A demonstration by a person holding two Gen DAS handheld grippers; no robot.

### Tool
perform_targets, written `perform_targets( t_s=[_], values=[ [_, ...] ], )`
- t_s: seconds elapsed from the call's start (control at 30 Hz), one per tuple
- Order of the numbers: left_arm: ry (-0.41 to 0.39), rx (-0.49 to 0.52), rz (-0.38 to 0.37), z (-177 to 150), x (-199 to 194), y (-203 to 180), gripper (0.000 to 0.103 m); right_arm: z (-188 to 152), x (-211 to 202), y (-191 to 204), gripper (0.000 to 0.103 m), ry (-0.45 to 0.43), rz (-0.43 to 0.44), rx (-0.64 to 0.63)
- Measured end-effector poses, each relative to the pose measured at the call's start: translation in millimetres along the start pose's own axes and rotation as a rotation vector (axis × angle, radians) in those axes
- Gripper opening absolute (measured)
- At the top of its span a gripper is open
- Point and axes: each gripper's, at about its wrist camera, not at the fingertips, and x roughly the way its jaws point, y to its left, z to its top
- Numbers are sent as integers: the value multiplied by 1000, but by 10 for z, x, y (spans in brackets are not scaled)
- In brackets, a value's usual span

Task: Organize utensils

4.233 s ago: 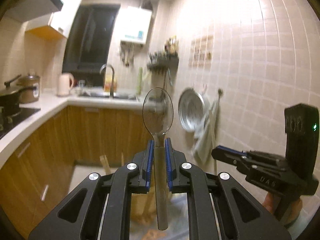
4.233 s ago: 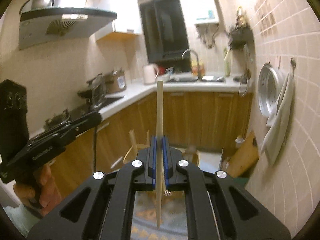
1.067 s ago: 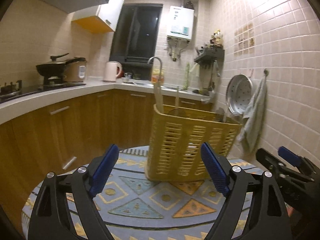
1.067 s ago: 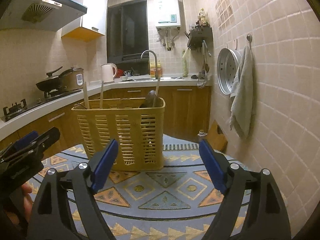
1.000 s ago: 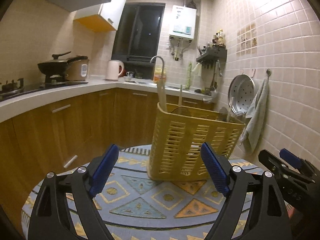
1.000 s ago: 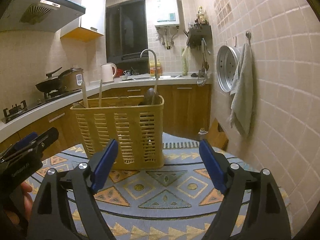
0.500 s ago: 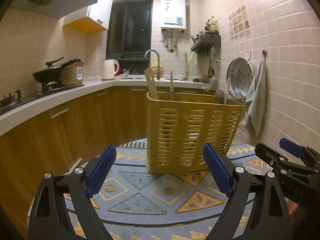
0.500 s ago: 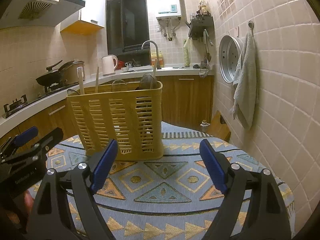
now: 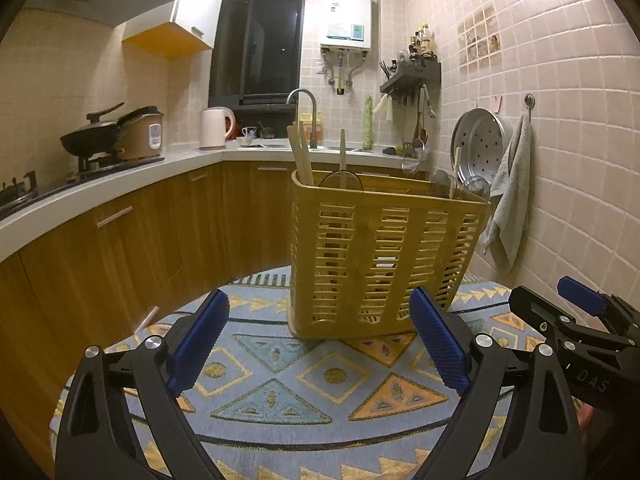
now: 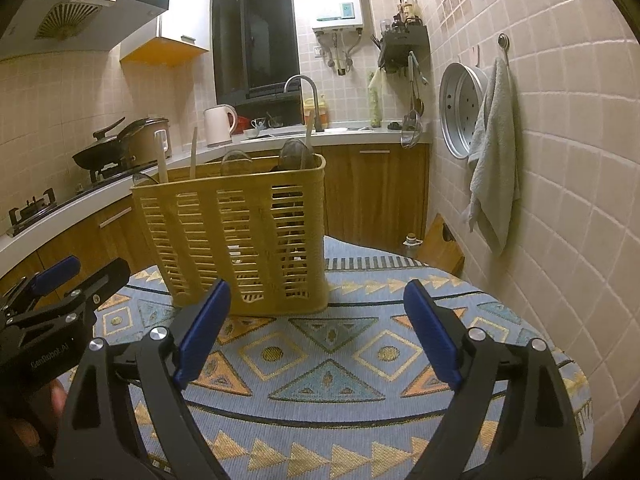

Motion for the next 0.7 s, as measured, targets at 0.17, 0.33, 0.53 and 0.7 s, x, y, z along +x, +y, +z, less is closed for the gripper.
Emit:
perform_targets(
  t_s=[0.17, 0.33, 0.53, 0.7],
  values=[
    [4, 4, 3, -6, -1, -5, 92, -4, 10, -4, 84, 5, 1, -2],
    [5, 1, 2, -7, 3, -2, 93, -1, 33, -23, 85, 13, 4, -1],
    [14, 3, 2, -3, 18, -6, 95, -13, 56, -61, 88, 26, 10, 19],
    [28, -3, 0, -2, 33, -3, 95, -12, 73, -92, 90, 32, 12, 34]
  ],
)
